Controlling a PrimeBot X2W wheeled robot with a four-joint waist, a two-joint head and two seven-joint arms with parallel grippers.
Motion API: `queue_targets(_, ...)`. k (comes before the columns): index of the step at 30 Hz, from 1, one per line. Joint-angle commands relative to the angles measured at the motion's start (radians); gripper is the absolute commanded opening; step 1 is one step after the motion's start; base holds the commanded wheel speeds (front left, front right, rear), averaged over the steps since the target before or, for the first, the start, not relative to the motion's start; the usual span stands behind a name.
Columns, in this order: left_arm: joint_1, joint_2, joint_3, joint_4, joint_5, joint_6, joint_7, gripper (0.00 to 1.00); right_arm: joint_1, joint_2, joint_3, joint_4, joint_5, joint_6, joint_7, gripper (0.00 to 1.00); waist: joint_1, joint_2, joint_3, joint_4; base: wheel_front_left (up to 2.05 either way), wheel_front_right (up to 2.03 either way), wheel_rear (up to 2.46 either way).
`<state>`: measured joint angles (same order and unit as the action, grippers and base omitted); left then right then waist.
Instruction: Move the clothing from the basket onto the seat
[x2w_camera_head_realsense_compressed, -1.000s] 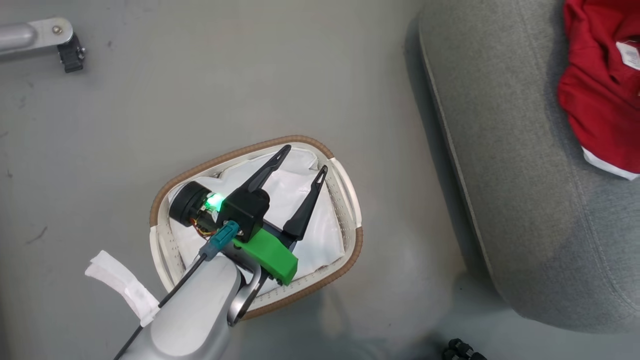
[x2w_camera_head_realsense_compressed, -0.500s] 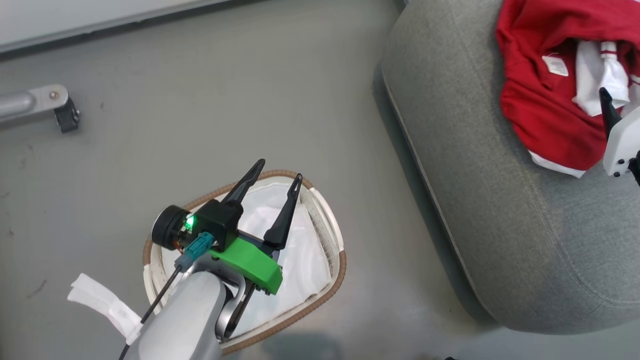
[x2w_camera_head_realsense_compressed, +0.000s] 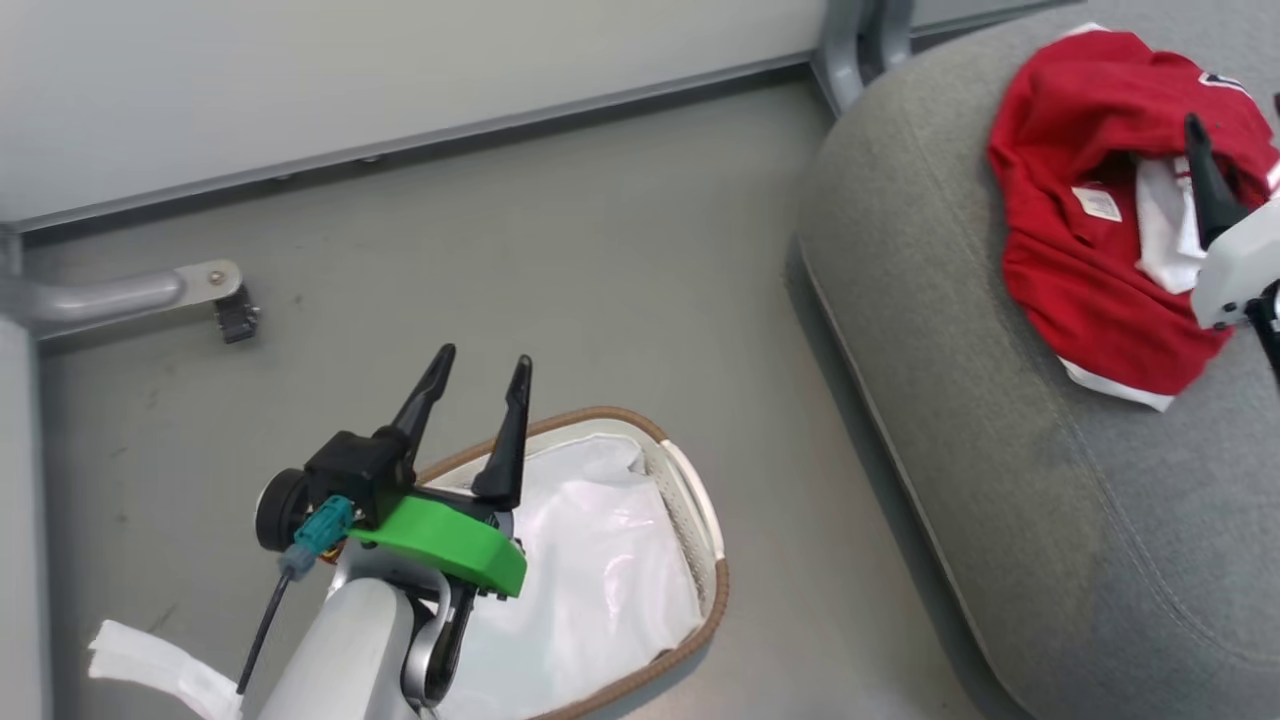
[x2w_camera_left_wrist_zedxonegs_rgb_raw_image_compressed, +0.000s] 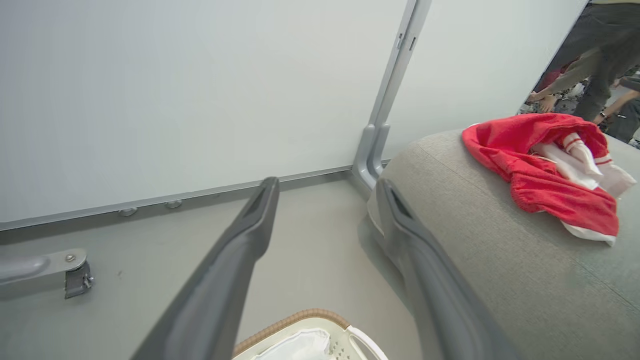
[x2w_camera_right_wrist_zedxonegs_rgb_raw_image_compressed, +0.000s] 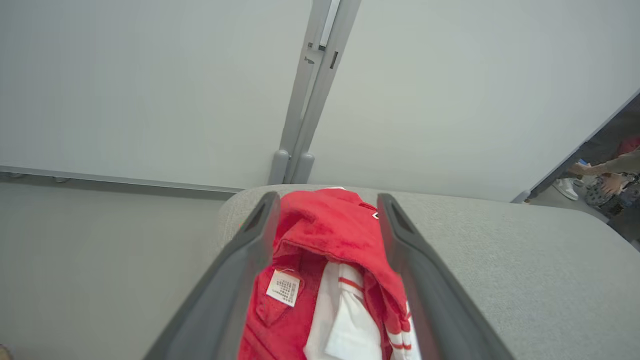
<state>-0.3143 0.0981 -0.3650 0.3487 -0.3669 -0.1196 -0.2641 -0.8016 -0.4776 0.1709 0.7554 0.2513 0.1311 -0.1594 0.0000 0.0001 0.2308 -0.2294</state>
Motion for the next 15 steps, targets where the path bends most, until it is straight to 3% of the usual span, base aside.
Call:
queue_targets(1, 0.022, -0.006, 0.019, -0.007, 0.007, 0.003, 0.0, 1.0, 0.024, 0.019, -0.011, -0.011, -0.017, -0.001, -0.02, 1.0, 0.0, -0.0001, -0.053, 0.068, 0.0, 0.0, 0.0)
queue_targets(11, 0.094, -0.039, 0.16, -0.037, 0.033, 0.019, 0.0, 1.0, 0.153, 0.183, -0.179, -0.063, -0.151, -0.001, -0.105, 1.0, 0.0, -0.0001, -0.104, 0.193, 0.0, 0.0, 0.0)
queue_targets(15, 0.133, -0.042, 0.211, -0.047, 0.043, 0.029, 0.0, 1.0, 0.243, 0.275, -0.229, -0.167, -0.208, -0.001, -0.106, 1.0, 0.0, -0.0001, -0.114, 0.223, 0.0, 0.0, 0.0)
